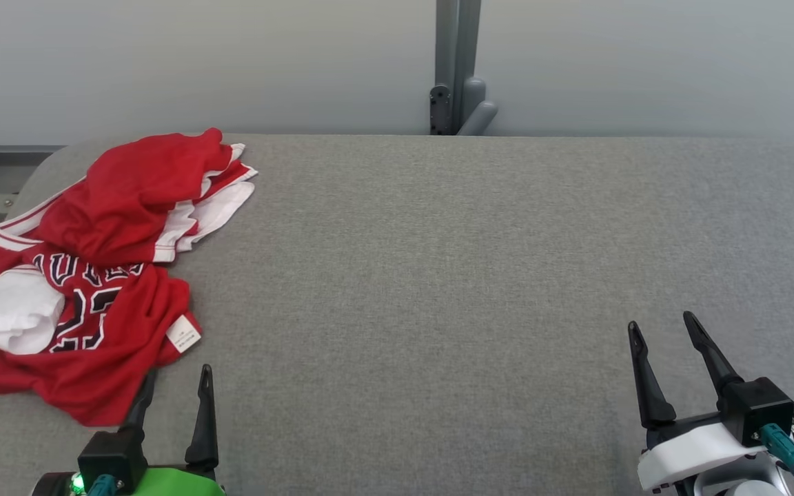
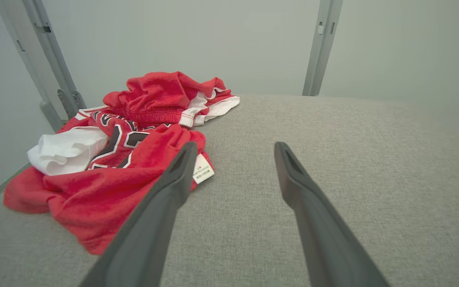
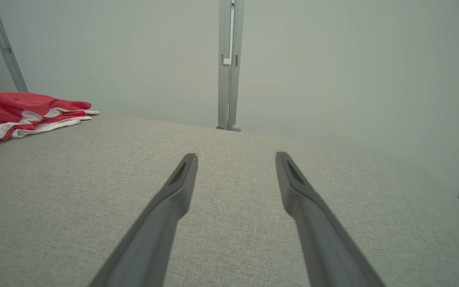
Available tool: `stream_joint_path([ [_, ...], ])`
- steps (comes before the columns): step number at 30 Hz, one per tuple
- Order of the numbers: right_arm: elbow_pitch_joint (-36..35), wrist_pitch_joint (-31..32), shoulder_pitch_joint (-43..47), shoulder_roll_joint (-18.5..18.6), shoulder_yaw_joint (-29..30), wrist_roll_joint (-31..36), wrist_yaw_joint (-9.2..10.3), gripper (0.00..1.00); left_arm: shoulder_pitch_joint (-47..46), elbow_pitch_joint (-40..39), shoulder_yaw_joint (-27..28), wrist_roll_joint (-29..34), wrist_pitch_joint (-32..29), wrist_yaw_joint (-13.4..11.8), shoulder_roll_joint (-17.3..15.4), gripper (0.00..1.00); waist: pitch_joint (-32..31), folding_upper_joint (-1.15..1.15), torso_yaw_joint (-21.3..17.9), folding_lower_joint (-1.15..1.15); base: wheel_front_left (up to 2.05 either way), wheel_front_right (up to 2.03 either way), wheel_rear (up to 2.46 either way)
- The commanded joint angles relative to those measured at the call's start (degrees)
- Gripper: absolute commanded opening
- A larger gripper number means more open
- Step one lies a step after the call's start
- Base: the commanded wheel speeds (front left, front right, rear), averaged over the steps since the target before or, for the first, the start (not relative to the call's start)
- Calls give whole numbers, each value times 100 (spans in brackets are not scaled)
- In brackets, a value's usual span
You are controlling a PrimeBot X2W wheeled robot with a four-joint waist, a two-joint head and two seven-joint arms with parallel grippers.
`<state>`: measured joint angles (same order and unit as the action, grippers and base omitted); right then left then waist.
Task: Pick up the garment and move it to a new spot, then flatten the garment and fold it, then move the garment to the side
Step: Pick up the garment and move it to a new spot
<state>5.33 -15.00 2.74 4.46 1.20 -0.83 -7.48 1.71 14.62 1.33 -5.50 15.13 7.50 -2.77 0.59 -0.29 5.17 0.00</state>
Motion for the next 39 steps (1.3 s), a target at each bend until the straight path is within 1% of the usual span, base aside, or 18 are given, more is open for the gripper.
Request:
stream_joint_path([
  [1,-26,-27,11,17,-15,-38,-1,100,64,-39,54,0,4,-3,-36,100,-35,29,242,0,0,0,0],
  [15,46,-24,-29,0,-252,-66,-1,100,188,-93,414,-12,4,-3,-33,100,-138,29,1494,0,0,0,0],
  [19,68,-24,-50,-24,-322,-94,-1,100,238,-116,501,4,3,-3,-33,100,-157,29,1737,0,0,0,0],
  [22,90,-24,-56,-36,-374,-102,-1,100,256,-131,532,-5,3,-3,-35,100,-162,29,1838,0,0,0,0],
  [27,87,-24,-71,-41,-446,-87,-1,100,254,-160,582,-40,3,-3,-33,100,-84,29,1840,0,0,0,0],
  [32,30,-24,-225,74,-495,-58,-1,100,-27,-77,618,-214,3,-2,-27,100,254,29,1626,0,0,0,0],
  [34,13,-24,-305,145,-554,-46,-1,100,-205,92,675,-404,3,-16,-23,100,476,29,1496,0,0,0,0],
  [39,-26,-24,-524,287,-647,-62,-1,100,-940,939,690,-812,4,-103,-19,100,992,29,1132,0,0,0,0],
])
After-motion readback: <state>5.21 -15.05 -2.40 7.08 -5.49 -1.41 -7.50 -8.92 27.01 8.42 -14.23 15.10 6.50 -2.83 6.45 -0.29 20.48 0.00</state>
